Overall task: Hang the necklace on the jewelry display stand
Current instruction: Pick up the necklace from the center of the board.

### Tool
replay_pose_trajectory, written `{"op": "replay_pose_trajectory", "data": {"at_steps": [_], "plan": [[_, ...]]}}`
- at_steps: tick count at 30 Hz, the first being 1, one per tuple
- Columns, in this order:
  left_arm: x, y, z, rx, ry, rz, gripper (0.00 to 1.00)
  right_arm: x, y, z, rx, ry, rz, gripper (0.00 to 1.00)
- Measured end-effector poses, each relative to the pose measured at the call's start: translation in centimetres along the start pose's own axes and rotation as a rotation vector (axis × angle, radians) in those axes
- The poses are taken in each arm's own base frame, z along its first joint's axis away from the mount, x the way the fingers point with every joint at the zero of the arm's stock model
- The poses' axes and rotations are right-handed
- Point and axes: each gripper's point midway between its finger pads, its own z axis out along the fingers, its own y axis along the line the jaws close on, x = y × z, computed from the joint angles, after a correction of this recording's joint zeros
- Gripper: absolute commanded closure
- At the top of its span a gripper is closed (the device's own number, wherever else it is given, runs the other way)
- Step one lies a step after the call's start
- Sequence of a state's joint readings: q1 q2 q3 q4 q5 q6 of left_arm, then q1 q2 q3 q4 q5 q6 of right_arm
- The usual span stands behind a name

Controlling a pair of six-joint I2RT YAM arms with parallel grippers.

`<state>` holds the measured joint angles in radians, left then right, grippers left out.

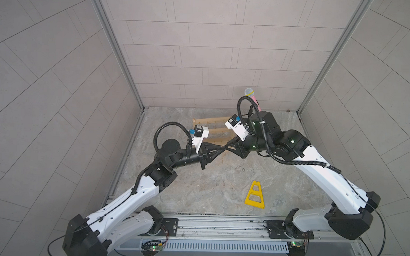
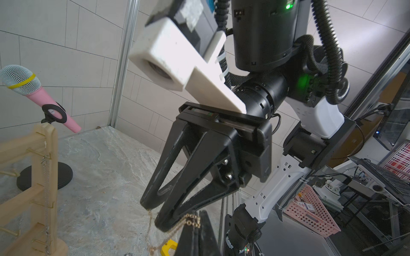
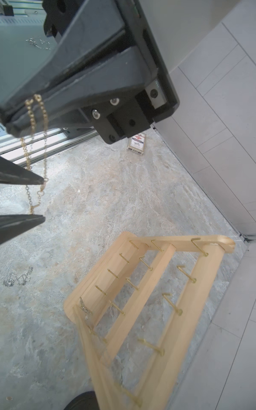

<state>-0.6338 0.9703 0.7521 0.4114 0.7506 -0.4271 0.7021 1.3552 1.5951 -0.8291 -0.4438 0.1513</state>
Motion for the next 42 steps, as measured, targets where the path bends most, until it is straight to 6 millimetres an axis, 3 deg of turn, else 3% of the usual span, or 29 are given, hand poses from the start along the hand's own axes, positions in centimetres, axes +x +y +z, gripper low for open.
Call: {"op": "replay_pose_trajectory", "data": {"at_steps": [14, 30, 42], "plan": [[-2.7, -1.3, 0.1, 0.02, -0.014, -0.004, 0.98, -0.2, 1.4, -1.2, -0.111, -0.15, -0.038, 0.71], [-3.1, -1.5, 0.4, 0.02, 0.026, -0.037, 0.98, -2.3, 2.7, -1.3, -0.17, -0.277, -0.061, 0.7], [-4.4, -0.3, -0.4, -0.05, 0.002, -0.038, 1.0, -1.7, 2.4, -0.9, -0.146, -0.265, -0.058, 0.44]]}}
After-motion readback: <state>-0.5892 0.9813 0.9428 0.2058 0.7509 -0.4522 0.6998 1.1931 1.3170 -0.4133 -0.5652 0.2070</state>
